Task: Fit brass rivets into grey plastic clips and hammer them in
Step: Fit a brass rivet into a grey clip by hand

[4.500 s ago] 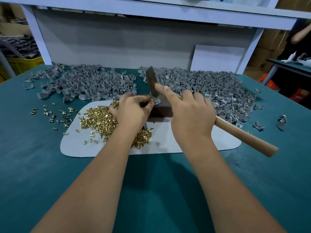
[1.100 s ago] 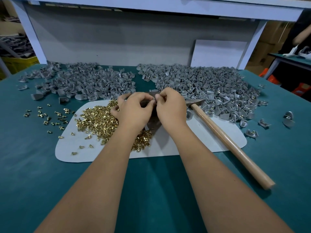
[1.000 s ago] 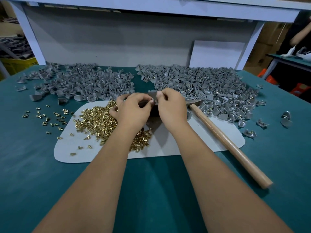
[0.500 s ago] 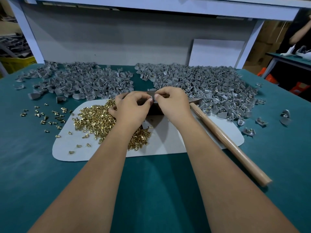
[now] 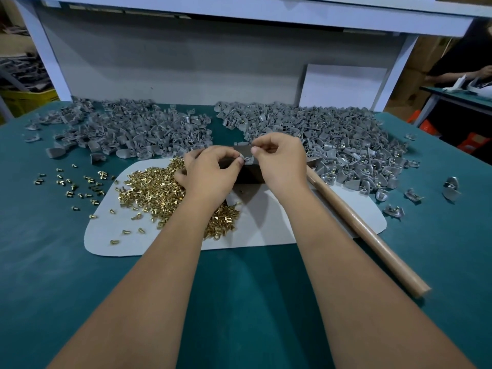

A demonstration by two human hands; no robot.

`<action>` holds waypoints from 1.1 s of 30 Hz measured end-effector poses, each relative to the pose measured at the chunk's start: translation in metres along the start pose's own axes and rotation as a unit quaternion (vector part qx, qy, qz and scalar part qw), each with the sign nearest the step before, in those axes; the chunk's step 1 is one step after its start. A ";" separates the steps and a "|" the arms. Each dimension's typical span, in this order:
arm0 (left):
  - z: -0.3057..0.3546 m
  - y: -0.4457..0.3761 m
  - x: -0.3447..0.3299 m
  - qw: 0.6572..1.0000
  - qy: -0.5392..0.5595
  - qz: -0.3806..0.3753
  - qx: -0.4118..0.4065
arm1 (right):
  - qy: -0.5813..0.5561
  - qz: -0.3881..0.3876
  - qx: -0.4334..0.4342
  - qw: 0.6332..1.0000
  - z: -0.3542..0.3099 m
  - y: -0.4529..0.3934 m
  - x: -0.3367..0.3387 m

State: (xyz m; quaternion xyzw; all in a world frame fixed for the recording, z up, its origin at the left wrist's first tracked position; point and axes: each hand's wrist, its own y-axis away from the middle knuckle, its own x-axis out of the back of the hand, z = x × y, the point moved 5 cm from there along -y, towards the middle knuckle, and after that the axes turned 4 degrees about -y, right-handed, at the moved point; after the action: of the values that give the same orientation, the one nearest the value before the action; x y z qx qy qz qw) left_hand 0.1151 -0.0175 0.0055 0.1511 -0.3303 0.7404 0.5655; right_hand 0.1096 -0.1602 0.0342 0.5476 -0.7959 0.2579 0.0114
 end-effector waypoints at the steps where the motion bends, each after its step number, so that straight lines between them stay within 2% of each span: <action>1: 0.000 0.000 0.000 1.000 -0.003 0.001 0.002 | 0.003 -0.008 0.000 1.000 0.000 0.000 -0.001; 9: 0.000 0.000 -0.001 1.000 0.004 -0.007 0.000 | 0.006 -0.044 0.041 0.998 0.002 -0.005 -0.010; 19: -0.002 -0.001 -0.001 1.000 0.010 -0.017 0.001 | 0.064 -0.075 0.077 0.992 -0.002 -0.003 -0.015; 33: -0.002 -0.002 -0.002 1.000 -0.016 -0.006 0.006 | 0.052 -0.023 0.052 0.997 0.000 0.001 -0.018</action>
State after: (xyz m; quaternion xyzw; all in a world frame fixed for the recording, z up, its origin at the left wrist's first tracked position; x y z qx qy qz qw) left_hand 0.1180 -0.0175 0.0034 0.1682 -0.3336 0.7364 0.5641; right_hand 0.1158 -0.1438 0.0282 0.5515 -0.7667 0.3271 0.0302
